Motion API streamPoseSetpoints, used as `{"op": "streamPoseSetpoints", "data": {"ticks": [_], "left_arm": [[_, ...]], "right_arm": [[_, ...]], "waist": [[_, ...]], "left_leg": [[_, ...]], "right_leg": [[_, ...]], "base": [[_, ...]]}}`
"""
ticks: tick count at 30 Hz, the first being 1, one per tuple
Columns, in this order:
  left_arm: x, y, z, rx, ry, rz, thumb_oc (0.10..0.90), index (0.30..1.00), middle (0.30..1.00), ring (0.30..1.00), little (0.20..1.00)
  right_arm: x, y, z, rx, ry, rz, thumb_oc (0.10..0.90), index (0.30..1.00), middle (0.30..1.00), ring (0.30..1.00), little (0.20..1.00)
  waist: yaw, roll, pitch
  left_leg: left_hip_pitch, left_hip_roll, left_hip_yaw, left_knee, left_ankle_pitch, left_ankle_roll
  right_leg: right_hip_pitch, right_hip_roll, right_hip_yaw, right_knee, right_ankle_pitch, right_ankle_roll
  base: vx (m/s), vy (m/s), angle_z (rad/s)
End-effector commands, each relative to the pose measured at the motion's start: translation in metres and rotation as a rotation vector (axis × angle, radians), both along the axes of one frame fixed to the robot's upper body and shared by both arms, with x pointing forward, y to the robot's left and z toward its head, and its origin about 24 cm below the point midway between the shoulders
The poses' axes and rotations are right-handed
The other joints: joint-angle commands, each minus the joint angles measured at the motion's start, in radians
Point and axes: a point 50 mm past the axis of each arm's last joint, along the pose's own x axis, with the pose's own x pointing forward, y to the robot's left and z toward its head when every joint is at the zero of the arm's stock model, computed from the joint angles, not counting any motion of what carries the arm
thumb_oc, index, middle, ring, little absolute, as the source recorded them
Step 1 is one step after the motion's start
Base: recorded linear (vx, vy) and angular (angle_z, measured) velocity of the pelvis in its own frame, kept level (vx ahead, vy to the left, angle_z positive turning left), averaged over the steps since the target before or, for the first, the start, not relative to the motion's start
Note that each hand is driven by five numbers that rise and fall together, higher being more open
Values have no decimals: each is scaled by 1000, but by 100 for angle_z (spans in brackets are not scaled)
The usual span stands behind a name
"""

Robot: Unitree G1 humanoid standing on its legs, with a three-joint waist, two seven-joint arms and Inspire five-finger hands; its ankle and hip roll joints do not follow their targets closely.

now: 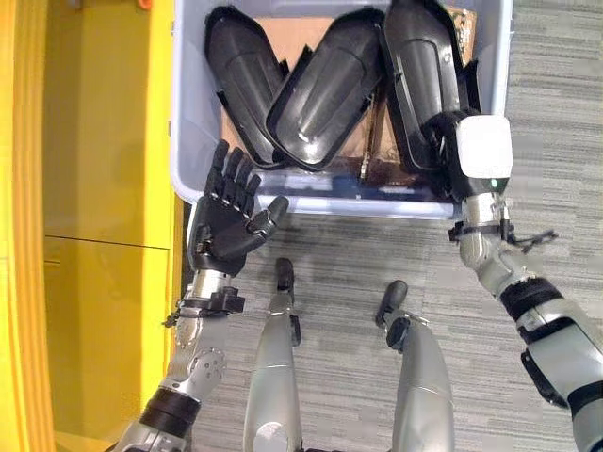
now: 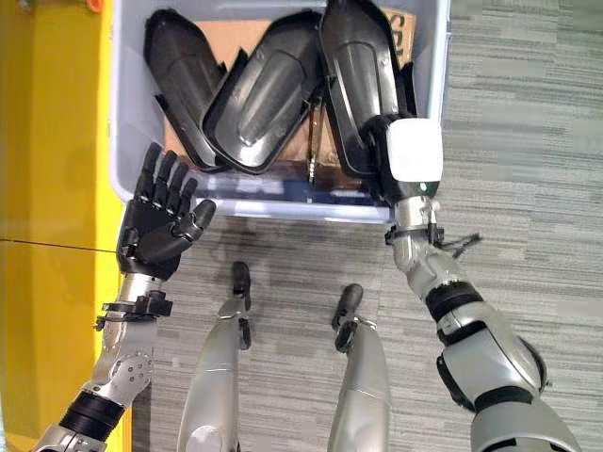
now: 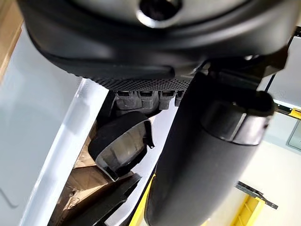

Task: Move parts from the plastic box to the shelf.

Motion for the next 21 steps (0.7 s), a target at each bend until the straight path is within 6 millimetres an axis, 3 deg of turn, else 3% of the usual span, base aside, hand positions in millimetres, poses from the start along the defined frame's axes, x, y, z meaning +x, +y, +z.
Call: {"op": "streamPoseSetpoints", "data": {"ticks": [1, 7, 11, 15, 21], "left_arm": [[-15, 1, 38, 0, -236, 2, 900, 1000, 1000, 1000, 1000], [-27, 14, 32, 85, -272, 67, 900, 1000, 1000, 1000, 1000], [-31, 18, 25, 90, -247, 84, 900, 1000, 1000, 1000, 1000], [-38, 22, 12, 103, -196, 78, 900, 1000, 1000, 1000, 1000], [-51, 19, -4, 126, -113, 22, 900, 1000, 1000, 1000, 1000]], "right_arm": [[-19, -30, -23, 76, 18, -78, 400, 300, 300, 300, 300], [-47, -26, -37, 132, -65, 20, 400, 300, 300, 300, 300], [-60, -28, -35, 166, -130, 47, 400, 300, 300, 300, 300], [-73, -31, -31, 175, -207, 51, 400, 300, 300, 300, 300], [-88, -24, 9, 213, -423, 96, 400, 300, 300, 300, 300]], "waist": [[-23, 18, 36], [-50, 5, 36], [-63, -6, 31], [-67, -15, -51], [-79, -20, -187]], "left_leg": [[67, 23, -19, 73, -142, 32], [246, 14, -14, 61, -174, 40], [361, 9, -17, 46, -182, 43], [435, 12, -17, 3, -172, 43], [578, 56, 23, -108, -126, 23]], "right_leg": [[118, -8, 14, -99, 6, 88], [293, 4, 40, -141, -7, 85], [424, 10, 52, -184, -11, 79], [520, 20, 51, -246, -6, 74], [682, 28, 33, -347, -7, 72]], "base": [[45, 125, -6], [52, 87, -8], [113, 53, -7], [194, 14, -6], [295, 6, -2]]}}
